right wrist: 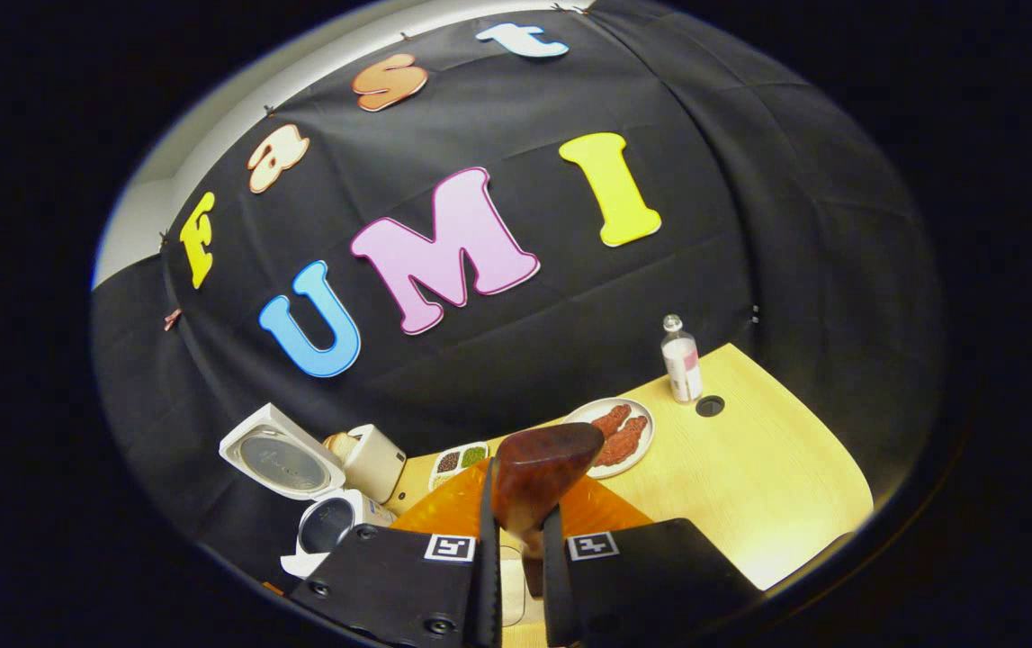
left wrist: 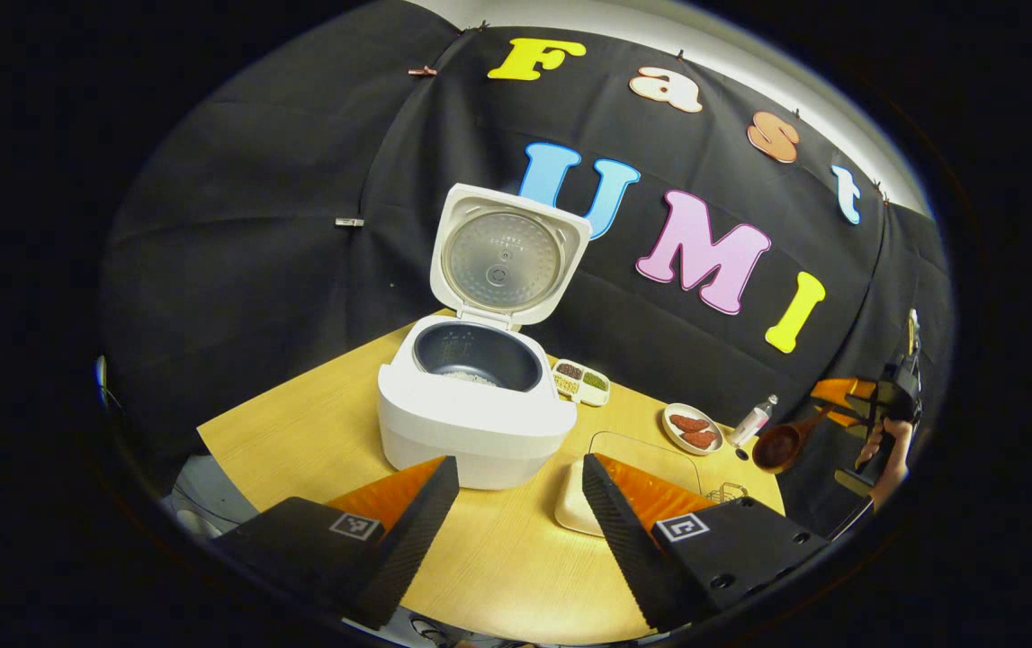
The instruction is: Close the left gripper, press the button to open the rice cooker; take a wooden spoon from the chopstick holder with the right hand, scoop a spoonful of rice and pour it into the rice cooker, then put the wooden spoon back into the chopstick holder.
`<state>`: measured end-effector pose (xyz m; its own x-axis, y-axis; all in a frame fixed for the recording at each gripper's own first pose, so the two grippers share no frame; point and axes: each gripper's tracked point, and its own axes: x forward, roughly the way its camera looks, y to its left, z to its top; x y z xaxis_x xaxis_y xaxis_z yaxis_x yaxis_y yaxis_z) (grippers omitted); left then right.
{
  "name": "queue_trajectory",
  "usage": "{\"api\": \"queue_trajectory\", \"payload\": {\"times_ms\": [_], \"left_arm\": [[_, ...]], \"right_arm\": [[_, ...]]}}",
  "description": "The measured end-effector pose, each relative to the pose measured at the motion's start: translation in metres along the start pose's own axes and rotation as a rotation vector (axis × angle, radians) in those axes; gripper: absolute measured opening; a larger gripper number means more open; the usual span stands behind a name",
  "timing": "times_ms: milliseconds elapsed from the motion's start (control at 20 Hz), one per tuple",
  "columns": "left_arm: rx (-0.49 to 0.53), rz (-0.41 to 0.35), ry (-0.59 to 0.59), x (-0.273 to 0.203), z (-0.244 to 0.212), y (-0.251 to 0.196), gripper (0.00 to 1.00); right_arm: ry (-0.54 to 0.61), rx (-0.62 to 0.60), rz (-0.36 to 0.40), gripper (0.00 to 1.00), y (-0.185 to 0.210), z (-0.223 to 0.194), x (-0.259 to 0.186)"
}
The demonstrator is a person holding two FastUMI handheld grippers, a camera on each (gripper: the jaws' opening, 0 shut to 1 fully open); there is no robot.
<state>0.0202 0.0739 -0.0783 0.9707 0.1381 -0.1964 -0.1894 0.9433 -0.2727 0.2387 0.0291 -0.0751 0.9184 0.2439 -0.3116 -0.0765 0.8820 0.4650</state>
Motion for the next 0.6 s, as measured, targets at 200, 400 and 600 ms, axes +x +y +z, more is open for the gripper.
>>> {"api": "queue_trajectory", "payload": {"times_ms": [200, 400, 600], "left_arm": [[-0.024, 0.039, -0.009, 0.000, 0.004, -0.007, 0.96], [-0.016, 0.037, -0.009, 0.002, 0.007, -0.019, 0.96], [0.000, 0.079, -0.046, 0.005, 0.028, -0.010, 0.96]], "right_arm": [[0.054, -0.011, -0.094, 0.23, -0.061, -0.047, 0.010], [0.096, 0.049, -0.120, 0.23, -0.091, -0.084, 0.022], [0.098, 0.074, -0.147, 0.23, -0.101, -0.103, 0.036]]}}
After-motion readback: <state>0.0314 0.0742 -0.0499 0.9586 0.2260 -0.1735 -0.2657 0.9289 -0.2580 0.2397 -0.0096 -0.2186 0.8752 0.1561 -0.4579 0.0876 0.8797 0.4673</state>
